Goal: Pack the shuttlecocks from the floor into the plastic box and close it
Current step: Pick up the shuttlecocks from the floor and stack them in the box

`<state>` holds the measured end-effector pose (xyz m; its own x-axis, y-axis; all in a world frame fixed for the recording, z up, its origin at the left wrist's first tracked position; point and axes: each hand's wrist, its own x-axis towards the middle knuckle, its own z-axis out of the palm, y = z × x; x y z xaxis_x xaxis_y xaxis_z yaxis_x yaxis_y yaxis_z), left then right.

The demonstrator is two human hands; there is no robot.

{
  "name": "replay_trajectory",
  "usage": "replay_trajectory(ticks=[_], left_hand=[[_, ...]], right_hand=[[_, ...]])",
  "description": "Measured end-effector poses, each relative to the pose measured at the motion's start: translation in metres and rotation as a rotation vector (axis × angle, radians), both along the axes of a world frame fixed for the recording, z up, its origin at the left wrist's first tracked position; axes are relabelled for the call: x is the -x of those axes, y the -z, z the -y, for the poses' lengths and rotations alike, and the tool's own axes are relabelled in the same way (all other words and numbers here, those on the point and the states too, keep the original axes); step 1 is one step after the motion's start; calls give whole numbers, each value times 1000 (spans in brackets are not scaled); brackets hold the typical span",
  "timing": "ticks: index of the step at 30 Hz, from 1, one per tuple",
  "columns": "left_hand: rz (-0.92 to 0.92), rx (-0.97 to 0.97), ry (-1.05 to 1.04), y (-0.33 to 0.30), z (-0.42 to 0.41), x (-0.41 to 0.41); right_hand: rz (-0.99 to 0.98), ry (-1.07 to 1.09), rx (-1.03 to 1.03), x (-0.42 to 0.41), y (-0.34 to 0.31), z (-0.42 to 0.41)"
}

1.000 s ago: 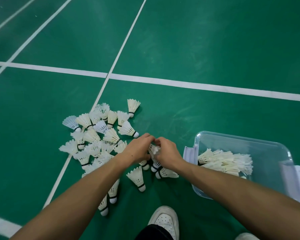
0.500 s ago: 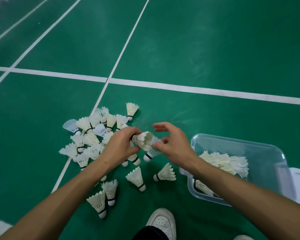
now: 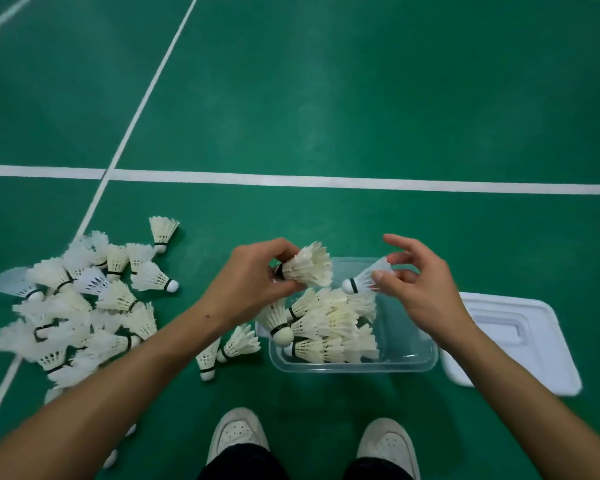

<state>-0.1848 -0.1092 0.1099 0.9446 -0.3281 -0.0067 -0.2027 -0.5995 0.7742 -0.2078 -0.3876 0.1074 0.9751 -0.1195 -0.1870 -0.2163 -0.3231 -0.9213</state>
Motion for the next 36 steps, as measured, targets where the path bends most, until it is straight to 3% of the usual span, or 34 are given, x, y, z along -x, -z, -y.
replay_trajectory(ticks=[6,12,19,29,36], left_hand=[[-149,74,-31,32,39,-1],[-185,83,-41,38,47,-3],[-173,80,-57,38,45,-4],[-101,-260,66,38,55,0],[-62,-314,54,44,73,-10]], right_hand=[[-65,73,134,10,51,31],[-65,15,323,14,71,22],[-261,-50,157,12,88,-2],[-326,-126,178,4,87,0],[-23,-71,62,18,33,21]])
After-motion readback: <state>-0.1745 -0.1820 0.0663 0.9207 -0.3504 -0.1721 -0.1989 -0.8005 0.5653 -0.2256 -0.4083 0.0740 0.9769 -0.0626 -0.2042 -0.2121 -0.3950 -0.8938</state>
